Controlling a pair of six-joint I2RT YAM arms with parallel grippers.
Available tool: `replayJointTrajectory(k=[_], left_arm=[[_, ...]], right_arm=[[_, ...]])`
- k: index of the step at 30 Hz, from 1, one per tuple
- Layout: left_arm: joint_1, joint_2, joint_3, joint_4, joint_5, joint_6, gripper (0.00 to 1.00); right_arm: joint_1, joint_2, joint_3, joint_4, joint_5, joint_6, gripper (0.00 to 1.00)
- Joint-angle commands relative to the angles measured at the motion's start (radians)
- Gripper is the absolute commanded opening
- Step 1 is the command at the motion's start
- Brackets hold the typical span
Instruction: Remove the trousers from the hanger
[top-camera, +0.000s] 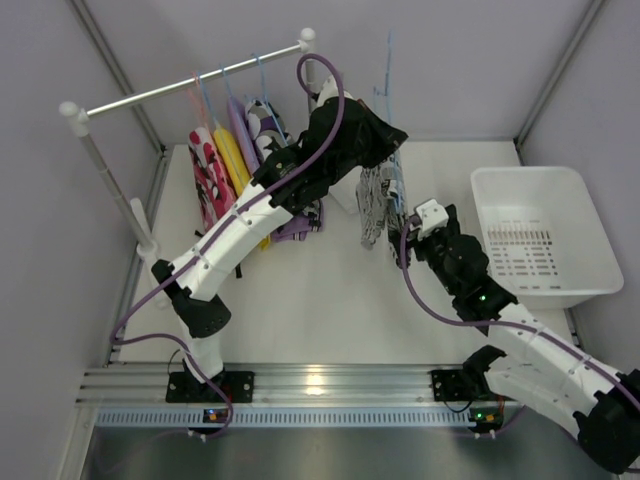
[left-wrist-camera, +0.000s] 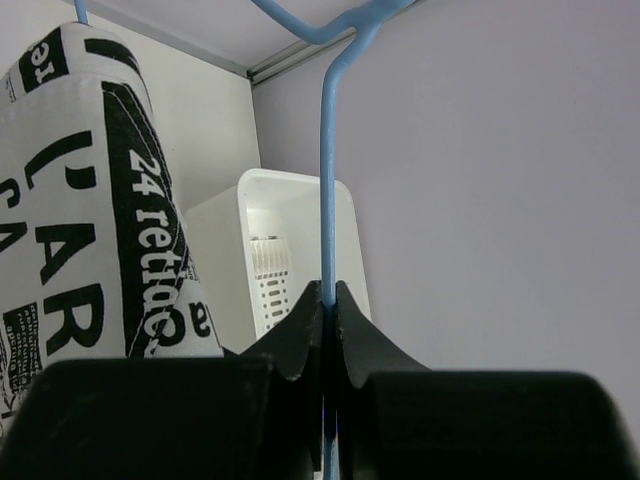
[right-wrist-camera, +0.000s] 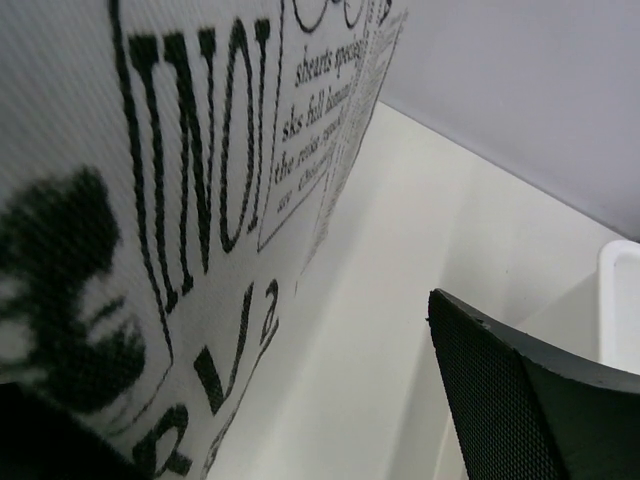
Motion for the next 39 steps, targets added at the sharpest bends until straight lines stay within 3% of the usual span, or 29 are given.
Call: replayJointTrajectory(k=[1, 8, 16, 17, 18, 21, 26, 27, 30, 32, 39], left_arm=[[-0.001, -0.084, 0.019, 0.177, 0.042, -0.053, 0.00], [-0.001, -0.074, 0.019, 0.173, 0.062, -0.084, 0.00], [-0.001, -0.069, 0.013, 0.176, 0.071, -0.091, 0.00], [-0.001, -0.071, 0.010, 0.176, 0.074, -0.091, 0.00], [-0.001, -0.075, 0.005, 0.176, 0.076, -0.093, 0.00], [-0.001, -0.083, -0.019, 0.173, 0.087, -0.101, 0.00], [-0.001, -0.094, -0.041, 0.182, 0.114, -0.107, 0.00], [-0.001, -0.095, -0.044, 0.182, 0.116, -0.104, 0.00], [-0.001, -0.104, -0.064, 0.184, 0.114, -0.093, 0.00], [-0.001, -0.115, -0.082, 0.185, 0.116, -0.087, 0.00], [-0.001, -0.158, -0.200, 0.211, 0.110, 0.036, 0.00]], right_arm=[[-0.014, 0.058, 0.078, 0.106, 0.001, 0.028, 0.95], [-0.015, 0.121, 0.142, 0.238, 0.007, 0.008, 0.96], [-0.015, 0.134, 0.184, 0.273, 0.001, -0.032, 0.96], [-0.014, 0.139, 0.187, 0.279, 0.008, -0.042, 0.92], [-0.012, 0.141, 0.188, 0.296, 0.023, -0.050, 0.78], [-0.020, 0.144, 0.191, 0.330, 0.050, -0.075, 0.54], [-0.051, 0.144, 0.219, 0.353, 0.030, -0.081, 0.36], [-0.060, 0.144, 0.225, 0.351, 0.019, -0.081, 0.26], [-0.071, 0.139, 0.252, 0.342, -0.015, -0.087, 0.07], [-0.072, 0.135, 0.268, 0.328, -0.027, -0.083, 0.00], [-0.117, 0.128, 0.426, 0.207, -0.056, 0.012, 0.00]])
